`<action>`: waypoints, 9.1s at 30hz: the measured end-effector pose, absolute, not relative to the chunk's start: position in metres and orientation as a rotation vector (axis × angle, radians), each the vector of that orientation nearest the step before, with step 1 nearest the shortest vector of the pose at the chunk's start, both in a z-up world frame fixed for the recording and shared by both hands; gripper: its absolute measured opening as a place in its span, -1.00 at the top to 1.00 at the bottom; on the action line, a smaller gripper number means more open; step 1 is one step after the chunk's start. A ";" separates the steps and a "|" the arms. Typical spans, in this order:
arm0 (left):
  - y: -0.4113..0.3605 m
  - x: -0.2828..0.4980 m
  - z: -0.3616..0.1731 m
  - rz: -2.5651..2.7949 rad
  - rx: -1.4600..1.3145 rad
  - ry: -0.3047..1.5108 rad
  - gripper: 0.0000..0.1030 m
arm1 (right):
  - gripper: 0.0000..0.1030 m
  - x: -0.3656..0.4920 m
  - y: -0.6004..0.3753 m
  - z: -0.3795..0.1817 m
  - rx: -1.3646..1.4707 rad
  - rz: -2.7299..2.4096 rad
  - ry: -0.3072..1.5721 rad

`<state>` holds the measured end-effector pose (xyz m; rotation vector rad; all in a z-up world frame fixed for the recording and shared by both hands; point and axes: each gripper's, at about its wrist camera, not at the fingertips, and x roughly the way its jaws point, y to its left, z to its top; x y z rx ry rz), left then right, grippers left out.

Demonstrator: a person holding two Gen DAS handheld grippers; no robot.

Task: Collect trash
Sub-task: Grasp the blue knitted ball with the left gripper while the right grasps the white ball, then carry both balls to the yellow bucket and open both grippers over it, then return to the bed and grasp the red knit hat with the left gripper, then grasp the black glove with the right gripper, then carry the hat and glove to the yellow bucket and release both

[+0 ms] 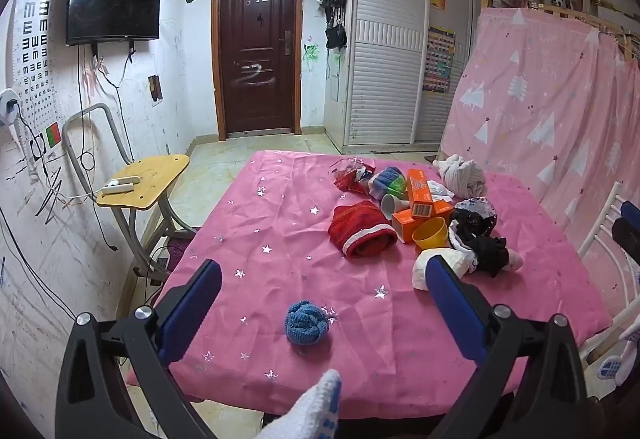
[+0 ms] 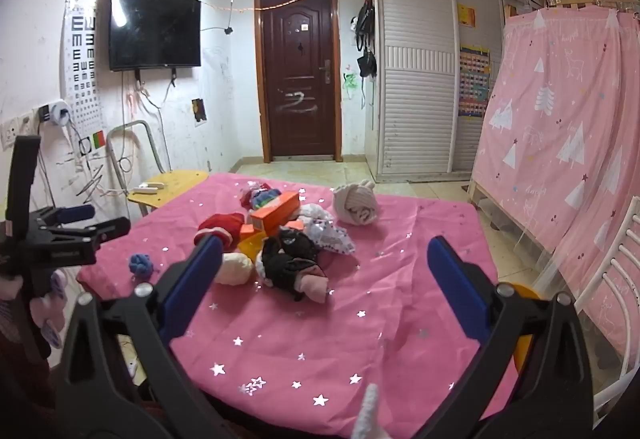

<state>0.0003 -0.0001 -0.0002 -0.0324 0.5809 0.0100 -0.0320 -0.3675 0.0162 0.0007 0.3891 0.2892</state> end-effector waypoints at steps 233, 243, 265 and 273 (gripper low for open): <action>-0.011 0.162 -0.051 -0.040 -0.013 0.816 0.67 | 0.02 0.069 -0.303 -0.048 0.085 0.680 0.774; -0.026 0.139 -0.005 -0.071 -0.013 0.705 0.67 | 0.02 0.060 -0.331 -0.025 0.135 0.661 0.686; -0.127 0.121 0.031 -0.221 0.065 0.647 0.67 | 0.02 0.051 -0.475 -0.012 0.296 0.385 0.535; -0.179 0.118 0.039 -0.308 0.092 0.631 0.67 | 0.02 0.045 -0.532 -0.008 0.321 0.235 0.490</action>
